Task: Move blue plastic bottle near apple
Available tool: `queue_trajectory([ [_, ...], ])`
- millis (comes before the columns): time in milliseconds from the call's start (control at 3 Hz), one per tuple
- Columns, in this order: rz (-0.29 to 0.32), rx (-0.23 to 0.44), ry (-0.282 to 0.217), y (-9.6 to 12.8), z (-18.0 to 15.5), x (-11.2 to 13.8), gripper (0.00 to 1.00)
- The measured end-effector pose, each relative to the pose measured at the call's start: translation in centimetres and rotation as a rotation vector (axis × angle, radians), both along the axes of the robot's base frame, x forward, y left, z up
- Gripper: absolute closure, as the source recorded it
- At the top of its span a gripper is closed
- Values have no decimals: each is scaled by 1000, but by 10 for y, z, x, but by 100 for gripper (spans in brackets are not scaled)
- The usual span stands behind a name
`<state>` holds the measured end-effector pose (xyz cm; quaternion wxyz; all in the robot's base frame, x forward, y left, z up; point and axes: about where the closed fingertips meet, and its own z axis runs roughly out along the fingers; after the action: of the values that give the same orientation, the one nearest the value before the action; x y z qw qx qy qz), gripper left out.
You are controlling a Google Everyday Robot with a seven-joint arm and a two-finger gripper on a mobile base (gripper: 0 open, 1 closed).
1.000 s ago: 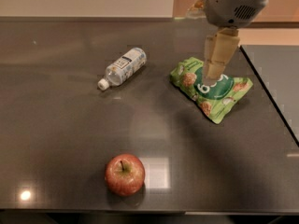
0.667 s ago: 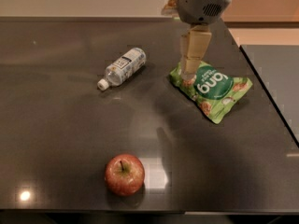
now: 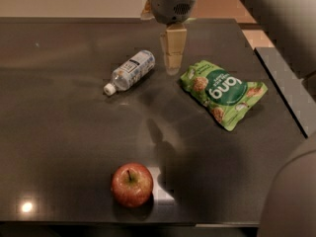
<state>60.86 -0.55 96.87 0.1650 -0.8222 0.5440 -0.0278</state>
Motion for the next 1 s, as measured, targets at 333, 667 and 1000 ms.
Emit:
queue_trajectory([
  [333,50,-34,21,22,-20,27,0],
  [667,104,-85,44,40,-52,53,0],
  [1000,127,-114,55,44,-69,65,0],
])
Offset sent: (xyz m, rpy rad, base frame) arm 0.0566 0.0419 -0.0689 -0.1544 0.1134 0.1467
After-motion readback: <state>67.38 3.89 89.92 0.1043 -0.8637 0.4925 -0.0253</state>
